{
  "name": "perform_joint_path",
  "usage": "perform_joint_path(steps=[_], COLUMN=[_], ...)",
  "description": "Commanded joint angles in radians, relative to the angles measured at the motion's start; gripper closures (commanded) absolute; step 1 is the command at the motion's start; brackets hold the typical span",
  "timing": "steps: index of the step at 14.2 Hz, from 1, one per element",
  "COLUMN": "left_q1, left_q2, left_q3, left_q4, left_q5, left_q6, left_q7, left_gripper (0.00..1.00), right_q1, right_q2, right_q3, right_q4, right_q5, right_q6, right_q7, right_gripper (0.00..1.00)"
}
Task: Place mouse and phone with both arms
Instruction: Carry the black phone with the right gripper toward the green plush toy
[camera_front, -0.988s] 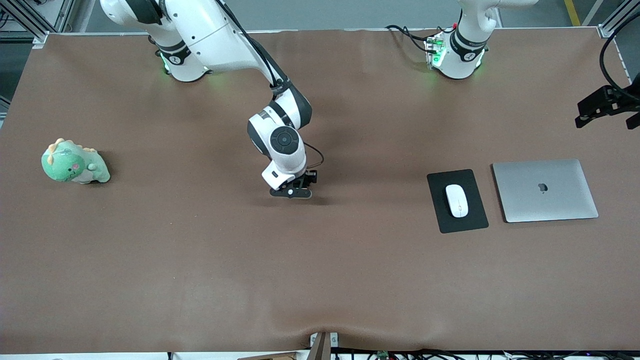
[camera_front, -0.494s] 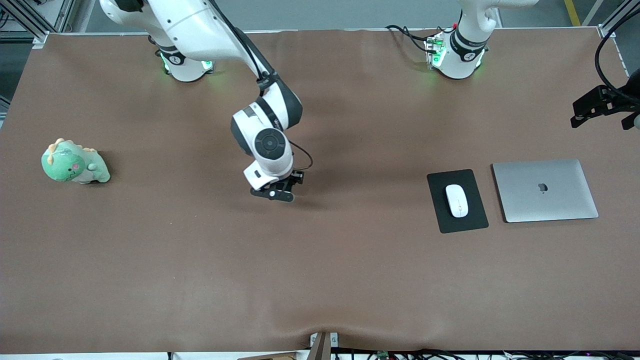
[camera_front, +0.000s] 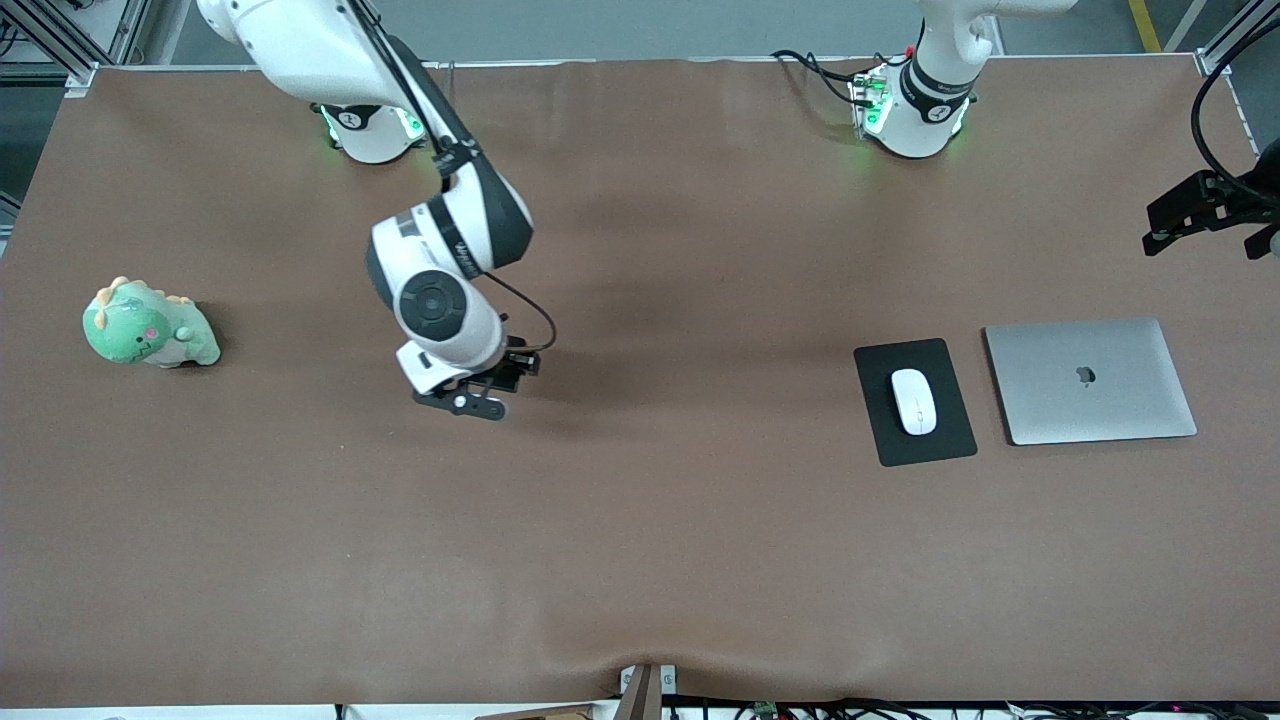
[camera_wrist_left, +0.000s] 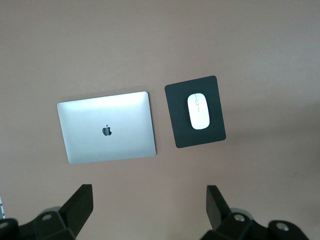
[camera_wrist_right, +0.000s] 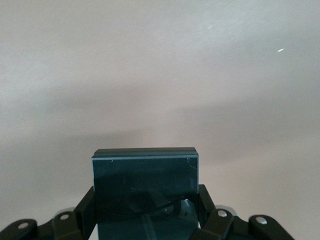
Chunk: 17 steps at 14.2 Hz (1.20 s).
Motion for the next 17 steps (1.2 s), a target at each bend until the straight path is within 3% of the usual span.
perform_joint_path(steps=[1,5,12,17], left_q1=[0.001,0.001,0.003,0.001], left_q2=[-0.014,-0.011,-0.013,-0.014], left_q3=[0.001,0.001,0.001,0.001], left_q4=[-0.014,-0.015,-0.015,-0.014], left_q5=[-0.013,-0.013,-0.013,-0.012], left_q6=[-0.006,-0.006,-0.006,-0.030], left_q7=[-0.004,0.002,0.010,0.012], left_gripper=[0.00,0.00,0.00,0.00], right_q1=[-0.053,-0.147,-0.342,-0.504], right_q2=[-0.103,-0.199,-0.250,-0.253], right_q3=[0.016,0.015,0.016,0.015], right_q4=[-0.115,-0.283,-0.428,-0.451], right_q5=[-0.005,-0.005,-0.007,-0.007], right_q6=[0.008,0.117,0.226,0.231], right_q7=[-0.035,-0.174,-0.450,-0.677], right_gripper=[1.00,1.00,1.00,1.00])
